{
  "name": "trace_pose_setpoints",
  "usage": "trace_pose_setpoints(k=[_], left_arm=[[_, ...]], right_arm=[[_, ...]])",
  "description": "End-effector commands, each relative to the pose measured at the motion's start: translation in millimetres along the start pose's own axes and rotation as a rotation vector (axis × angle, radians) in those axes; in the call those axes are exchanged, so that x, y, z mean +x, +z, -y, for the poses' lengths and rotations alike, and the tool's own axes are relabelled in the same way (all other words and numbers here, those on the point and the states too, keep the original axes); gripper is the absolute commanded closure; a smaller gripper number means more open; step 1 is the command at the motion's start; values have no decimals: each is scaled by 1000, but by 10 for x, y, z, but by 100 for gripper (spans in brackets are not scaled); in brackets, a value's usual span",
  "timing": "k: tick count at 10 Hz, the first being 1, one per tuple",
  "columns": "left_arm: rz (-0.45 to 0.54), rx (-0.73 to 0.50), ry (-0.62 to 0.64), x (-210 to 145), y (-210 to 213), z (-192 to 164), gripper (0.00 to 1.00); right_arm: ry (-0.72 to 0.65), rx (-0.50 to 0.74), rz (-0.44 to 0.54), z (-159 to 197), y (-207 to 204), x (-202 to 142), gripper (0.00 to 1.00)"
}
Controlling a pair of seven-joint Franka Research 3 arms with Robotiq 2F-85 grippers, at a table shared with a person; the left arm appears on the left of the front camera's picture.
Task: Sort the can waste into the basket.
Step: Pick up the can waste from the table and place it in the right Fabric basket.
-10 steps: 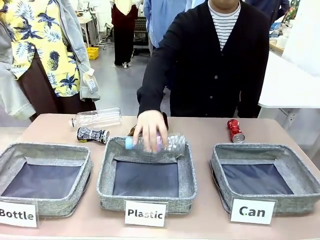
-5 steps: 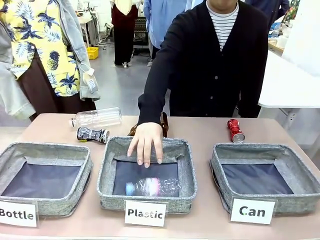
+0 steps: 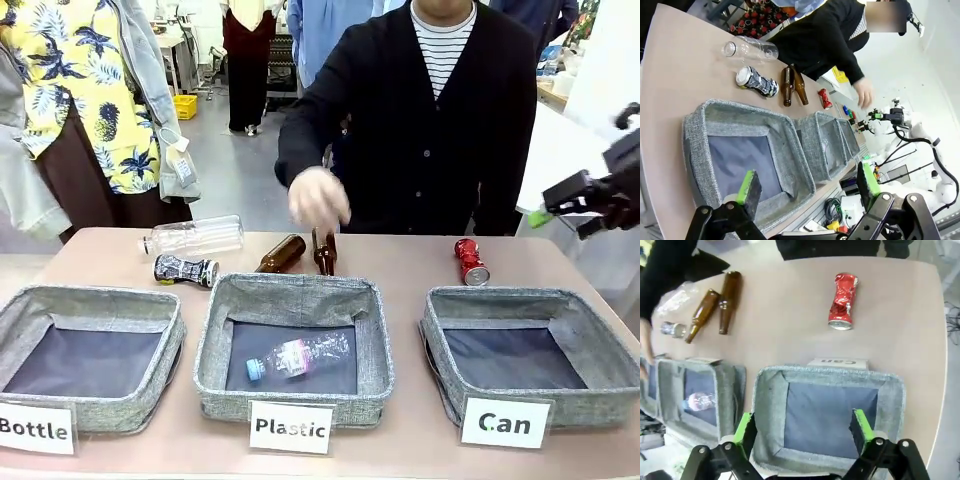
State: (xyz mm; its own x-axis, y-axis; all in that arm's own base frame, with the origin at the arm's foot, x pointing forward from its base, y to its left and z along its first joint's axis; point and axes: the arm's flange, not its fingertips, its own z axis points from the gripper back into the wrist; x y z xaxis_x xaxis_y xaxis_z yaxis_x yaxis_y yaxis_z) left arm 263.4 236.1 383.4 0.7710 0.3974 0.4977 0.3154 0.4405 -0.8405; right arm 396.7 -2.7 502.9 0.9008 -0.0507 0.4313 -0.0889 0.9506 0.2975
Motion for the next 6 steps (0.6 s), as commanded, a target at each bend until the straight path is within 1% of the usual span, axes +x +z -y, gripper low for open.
trace_pose_setpoints(k=[1,2,3,4,5,6], left_arm=[[24,-22,-26,12,3,7,0],[24,-22,-26,12,3,7,0],[24,-22,-26,12,3,7,0],[24,-22,-26,12,3,7,0],[24,-22,-26,12,3,7,0],[24,-22,-26,12,3,7,0]], right_arm=[[-91,-68,-19,103,188,-104,0],[0,0,0,0,0,0,0],[-20,-40,-14,2,-24,18,0],[55,-84,74,-88,36,-343,0],[92,-91,91,-198,-116,-268,0],[86,-112,111,-237,-314,-1,0]])
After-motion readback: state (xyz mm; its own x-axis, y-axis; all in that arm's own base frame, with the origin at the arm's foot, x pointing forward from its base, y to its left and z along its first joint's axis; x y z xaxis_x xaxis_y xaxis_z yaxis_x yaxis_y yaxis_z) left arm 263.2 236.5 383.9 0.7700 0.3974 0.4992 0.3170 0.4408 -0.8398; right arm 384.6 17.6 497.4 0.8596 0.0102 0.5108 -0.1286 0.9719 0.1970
